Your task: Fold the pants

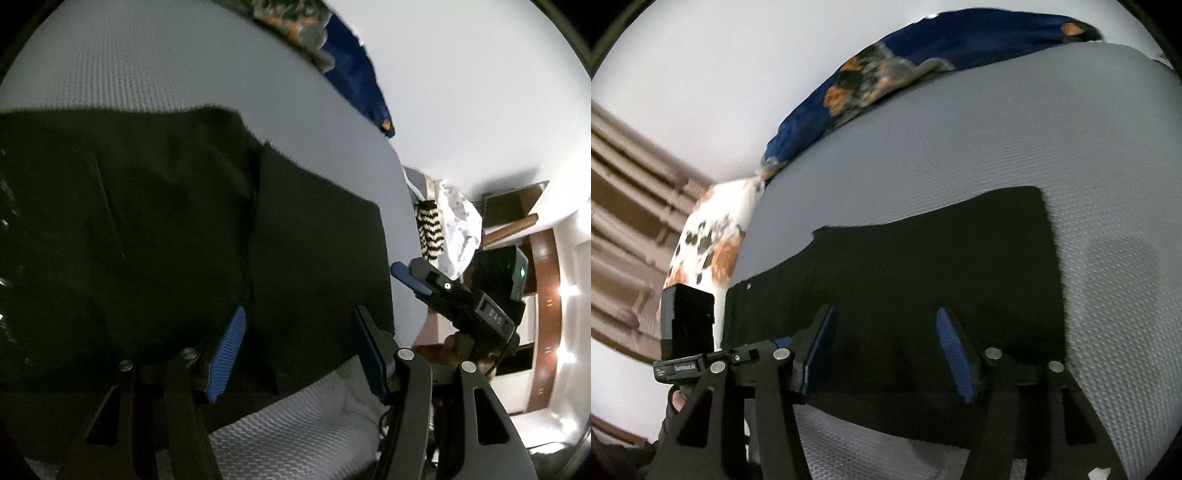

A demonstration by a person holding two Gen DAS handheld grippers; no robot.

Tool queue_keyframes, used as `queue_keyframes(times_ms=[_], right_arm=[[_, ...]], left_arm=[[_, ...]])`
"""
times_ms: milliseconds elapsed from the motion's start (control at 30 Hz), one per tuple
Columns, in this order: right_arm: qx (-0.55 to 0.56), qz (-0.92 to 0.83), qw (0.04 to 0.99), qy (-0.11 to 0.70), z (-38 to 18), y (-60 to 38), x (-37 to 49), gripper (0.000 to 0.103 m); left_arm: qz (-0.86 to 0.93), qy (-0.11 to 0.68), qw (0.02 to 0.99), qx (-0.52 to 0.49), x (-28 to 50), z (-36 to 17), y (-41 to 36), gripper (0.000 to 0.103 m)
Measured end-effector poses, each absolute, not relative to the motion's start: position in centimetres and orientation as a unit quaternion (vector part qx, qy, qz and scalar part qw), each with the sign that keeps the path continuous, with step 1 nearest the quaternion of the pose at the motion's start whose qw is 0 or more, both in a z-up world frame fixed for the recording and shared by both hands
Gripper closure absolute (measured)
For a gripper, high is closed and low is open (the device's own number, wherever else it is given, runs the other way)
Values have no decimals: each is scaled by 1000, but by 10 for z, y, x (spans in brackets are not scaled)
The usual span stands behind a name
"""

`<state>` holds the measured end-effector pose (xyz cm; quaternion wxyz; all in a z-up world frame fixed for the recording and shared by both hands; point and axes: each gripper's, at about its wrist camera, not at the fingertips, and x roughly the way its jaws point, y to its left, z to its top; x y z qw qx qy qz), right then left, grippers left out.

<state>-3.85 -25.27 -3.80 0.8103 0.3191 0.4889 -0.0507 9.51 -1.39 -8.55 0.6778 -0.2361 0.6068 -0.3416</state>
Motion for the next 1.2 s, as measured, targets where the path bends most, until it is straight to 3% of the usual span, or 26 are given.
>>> queue_keyframes(times_ms=[233, 533, 633, 667, 700, 1067, 1200], right_arm=[[357, -74, 812, 455, -37, -275, -56, 47], [380, -70, 808, 446, -45, -281, -62, 45], [382, -68, 804, 451, -49, -279, -61, 45], [382, -68, 803, 452, -50, -279, -61, 45], [383, -69, 802, 453, -51, -279, -61, 45], [339, -93, 797, 492, -52, -271, -60, 45], [280, -110, 790, 534, -64, -261, -57, 47]], left_arm=[[-320, 668, 627, -241, 97, -115, -26, 44], [-326, 676, 605, -267, 89, -120, -41, 46], [-325, 681, 602, -261, 82, -122, -46, 68], [-323, 689, 594, -261, 80, -127, -48, 84], [-317, 696, 590, -259, 78, -133, -49, 90], [-329, 646, 657, -207, 69, -86, -41, 94], [-302, 656, 666, -187, 71, -100, -32, 94]])
